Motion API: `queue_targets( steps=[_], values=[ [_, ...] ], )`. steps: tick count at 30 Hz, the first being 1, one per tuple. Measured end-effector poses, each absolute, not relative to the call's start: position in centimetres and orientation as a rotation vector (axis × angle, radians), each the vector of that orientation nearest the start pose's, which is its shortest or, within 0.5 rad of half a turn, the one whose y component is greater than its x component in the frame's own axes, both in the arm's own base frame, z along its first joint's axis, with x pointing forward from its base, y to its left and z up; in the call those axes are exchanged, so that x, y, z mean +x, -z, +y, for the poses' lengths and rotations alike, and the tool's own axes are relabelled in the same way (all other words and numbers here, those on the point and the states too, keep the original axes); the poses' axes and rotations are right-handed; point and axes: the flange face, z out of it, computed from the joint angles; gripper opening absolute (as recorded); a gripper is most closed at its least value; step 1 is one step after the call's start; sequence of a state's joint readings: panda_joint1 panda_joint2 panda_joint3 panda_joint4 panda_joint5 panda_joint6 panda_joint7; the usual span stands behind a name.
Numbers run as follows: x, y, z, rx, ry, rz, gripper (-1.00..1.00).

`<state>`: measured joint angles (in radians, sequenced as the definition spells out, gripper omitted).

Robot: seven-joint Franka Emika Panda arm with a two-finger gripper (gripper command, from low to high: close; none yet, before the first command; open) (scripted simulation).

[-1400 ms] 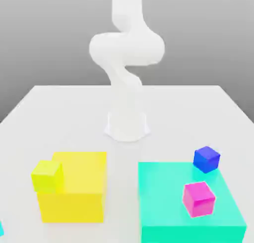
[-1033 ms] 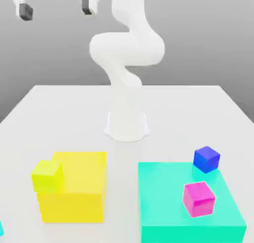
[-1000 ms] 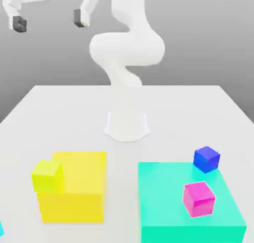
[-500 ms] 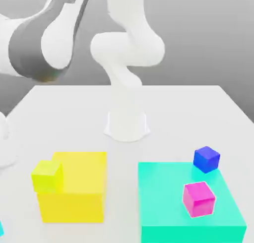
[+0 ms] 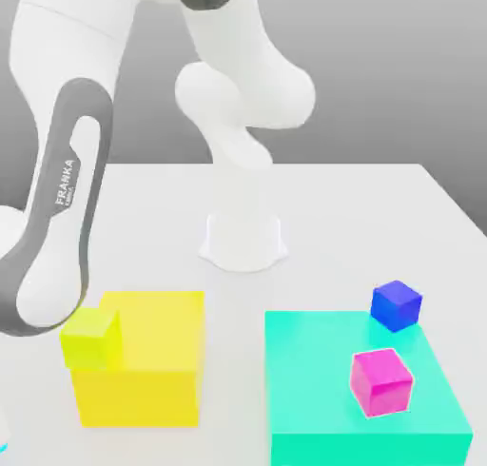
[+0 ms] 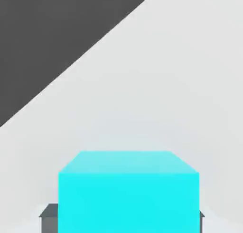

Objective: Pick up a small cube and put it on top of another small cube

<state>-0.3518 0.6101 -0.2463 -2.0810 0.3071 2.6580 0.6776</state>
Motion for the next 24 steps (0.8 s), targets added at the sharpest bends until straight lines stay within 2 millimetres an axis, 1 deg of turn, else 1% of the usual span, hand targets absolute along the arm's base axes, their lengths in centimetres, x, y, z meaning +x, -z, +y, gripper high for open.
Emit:
queue_targets(
  steps=[1, 2, 4, 5, 6, 8, 11, 13, 16, 18, 19, 20, 24],
  values=[
    [47.1, -14.1, -33.5, -2.292, 0.001, 2.148, -1.00],
    [47.1, -15.1, -33.5, -2.292, 0.001, 2.148, -1.00],
    [47.1, -17.9, -33.5, -2.292, 0.001, 2.148, -1.00],
    [47.3, -19.3, -32.9, -2.299, -0.002, 2.134, -1.00],
    [48.1, -20.3, -30.8, -2.329, -0.009, 2.081, -1.00],
    [49.6, -21.9, -25.9, -2.401, -0.025, 1.953, -1.00],
    [50.9, -24.1, -18.4, -2.507, -0.046, 1.757, -1.00],
    [51.0, -25.5, -13.4, -2.578, -0.058, 1.622, -1.00],
    [50.3, -27.6, -5.7, -2.686, -0.073, 1.407, -1.00],
    [48.9, -29.0, 1.6, -2.788, -0.082, 1.188, -1.00],
    [47.5, -29.9, 5.7, -2.844, -0.085, 1.055, -1.00],
    [45.8, -30.8, 9.3, -2.893, -0.084, 0.929, -1.00],
    [39.8, -33.0, 15.9, -3.010, -0.058, 0.631, -1.00]
  ],
)
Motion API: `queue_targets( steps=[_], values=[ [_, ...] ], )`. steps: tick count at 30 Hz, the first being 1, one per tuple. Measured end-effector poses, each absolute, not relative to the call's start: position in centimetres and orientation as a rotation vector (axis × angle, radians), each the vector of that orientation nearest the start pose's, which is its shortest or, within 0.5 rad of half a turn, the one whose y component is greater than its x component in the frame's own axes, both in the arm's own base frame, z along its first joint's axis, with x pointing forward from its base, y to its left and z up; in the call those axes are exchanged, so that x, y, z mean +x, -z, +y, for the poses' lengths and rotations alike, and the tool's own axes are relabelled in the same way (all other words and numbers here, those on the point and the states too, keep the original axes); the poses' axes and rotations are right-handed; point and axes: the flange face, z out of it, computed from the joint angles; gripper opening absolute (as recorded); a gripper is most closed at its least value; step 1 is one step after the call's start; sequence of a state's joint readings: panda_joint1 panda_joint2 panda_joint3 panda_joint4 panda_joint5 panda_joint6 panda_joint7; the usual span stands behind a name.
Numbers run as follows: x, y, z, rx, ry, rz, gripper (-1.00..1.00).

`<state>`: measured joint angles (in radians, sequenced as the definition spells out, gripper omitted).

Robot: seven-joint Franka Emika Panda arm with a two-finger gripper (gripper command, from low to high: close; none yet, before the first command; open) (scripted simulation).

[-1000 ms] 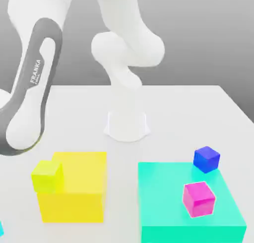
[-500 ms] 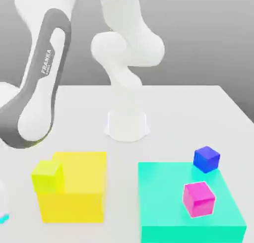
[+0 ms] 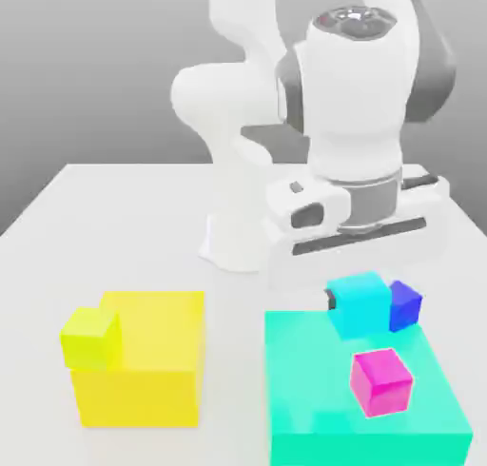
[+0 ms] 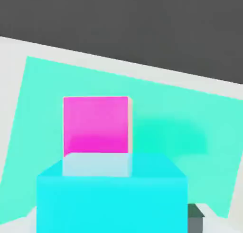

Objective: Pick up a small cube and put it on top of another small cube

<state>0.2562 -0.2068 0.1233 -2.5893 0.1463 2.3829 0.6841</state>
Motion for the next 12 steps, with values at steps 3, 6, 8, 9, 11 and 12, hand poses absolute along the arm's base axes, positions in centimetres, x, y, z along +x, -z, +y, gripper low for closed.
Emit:
queue_targets(
  steps=[3, 6, 8, 9, 11, 12],
  values=[
    [34.5, -33.8, 20.2, -3.096, -0.022, 0.382, -1.00],
    [33.0, -31.2, 21.4, -3.124, -0.004, 0.306, -1.00],
    [32.8, -28.8, 21.5, -3.127, -0.002, 0.297, -1.00],
    [32.7, -27.9, 21.5, -3.127, -0.002, 0.295, 1.00],
    [32.7, -27.9, 21.5, -3.127, -0.002, 0.295, 1.00],
    [32.7, -27.9, 21.5, -3.127, -0.002, 0.295, 1.00]
  ],
)
